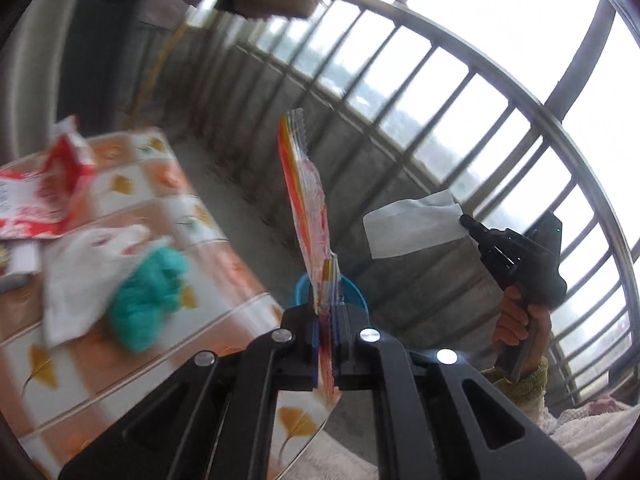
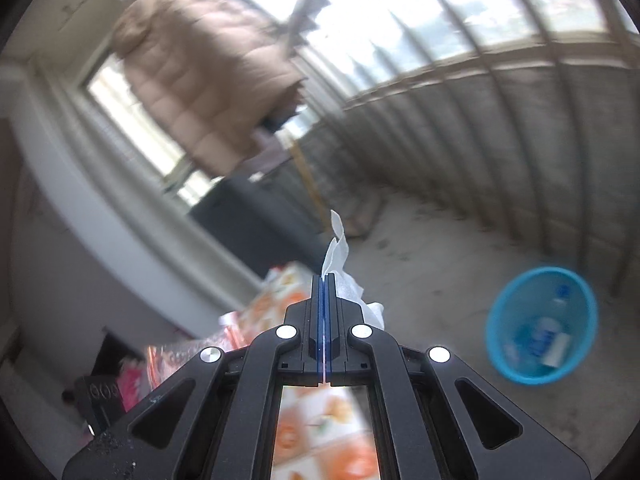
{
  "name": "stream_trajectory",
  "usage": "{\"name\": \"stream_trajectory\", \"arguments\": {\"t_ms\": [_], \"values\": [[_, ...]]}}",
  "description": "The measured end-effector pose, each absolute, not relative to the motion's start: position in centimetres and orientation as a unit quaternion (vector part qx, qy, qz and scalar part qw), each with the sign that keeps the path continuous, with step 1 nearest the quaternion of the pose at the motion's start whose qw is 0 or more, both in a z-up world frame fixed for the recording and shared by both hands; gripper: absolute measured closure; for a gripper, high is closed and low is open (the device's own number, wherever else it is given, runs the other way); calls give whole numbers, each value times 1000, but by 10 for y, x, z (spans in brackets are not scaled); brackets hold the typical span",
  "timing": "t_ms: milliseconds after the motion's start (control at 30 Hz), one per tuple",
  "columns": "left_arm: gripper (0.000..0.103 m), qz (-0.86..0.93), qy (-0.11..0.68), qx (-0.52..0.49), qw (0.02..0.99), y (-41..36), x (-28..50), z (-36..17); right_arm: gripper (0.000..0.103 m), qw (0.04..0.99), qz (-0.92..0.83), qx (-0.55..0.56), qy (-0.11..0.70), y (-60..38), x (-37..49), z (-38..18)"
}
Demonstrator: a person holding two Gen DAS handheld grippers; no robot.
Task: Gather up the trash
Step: 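Carry bag and tissue over the wastebasket and open both grippers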
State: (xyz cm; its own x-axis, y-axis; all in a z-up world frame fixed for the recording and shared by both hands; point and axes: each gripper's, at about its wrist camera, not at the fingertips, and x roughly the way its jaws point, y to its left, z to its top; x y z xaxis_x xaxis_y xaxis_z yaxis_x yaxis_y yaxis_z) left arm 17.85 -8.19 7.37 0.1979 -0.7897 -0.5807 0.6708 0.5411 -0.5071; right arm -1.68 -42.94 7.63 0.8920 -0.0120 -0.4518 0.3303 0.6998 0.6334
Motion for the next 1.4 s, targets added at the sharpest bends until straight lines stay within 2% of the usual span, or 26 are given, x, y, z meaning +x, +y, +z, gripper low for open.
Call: {"name": "stream_trajectory", "arguments": {"t_ms": [233, 400, 667, 733, 767, 800, 833, 933, 1033, 1267, 1400], "values": [[99, -497, 494, 31, 712, -250, 200, 23, 103, 862, -184, 407, 240, -485, -48, 11], [99, -495, 532, 106, 679, -359, 207, -28, 103, 822, -213, 446, 283, -517, -45, -58], [99, -473, 558, 180, 657, -478, 217, -107, 103, 790, -248, 466, 310, -557, -34, -131], [87, -468, 569, 188, 649, -494, 222, -128, 98, 783, -255, 471, 316, -570, -26, -152], [69, -459, 579, 194, 646, -503, 227, -140, 94, 776, -261, 474, 324, -576, -24, -161], [58, -444, 583, 198, 651, -509, 231, -150, 78, 767, -266, 478, 335, -582, -20, -172], [58, -429, 582, 200, 661, -511, 234, -156, 66, 763, -267, 477, 346, -585, -19, -183], [49, -393, 581, 190, 687, -507, 244, -160, 66, 743, -284, 480, 370, -589, -25, -205], [46, -398, 577, 171, 692, -496, 247, -143, 65, 744, -283, 490, 355, -586, -41, -202], [39, -435, 514, 151, 723, -448, 237, -73, 58, 768, -283, 479, 317, -569, -75, -166], [35, -456, 491, 124, 732, -394, 225, -23, 50, 790, -275, 458, 302, -552, -81, -137]]}}
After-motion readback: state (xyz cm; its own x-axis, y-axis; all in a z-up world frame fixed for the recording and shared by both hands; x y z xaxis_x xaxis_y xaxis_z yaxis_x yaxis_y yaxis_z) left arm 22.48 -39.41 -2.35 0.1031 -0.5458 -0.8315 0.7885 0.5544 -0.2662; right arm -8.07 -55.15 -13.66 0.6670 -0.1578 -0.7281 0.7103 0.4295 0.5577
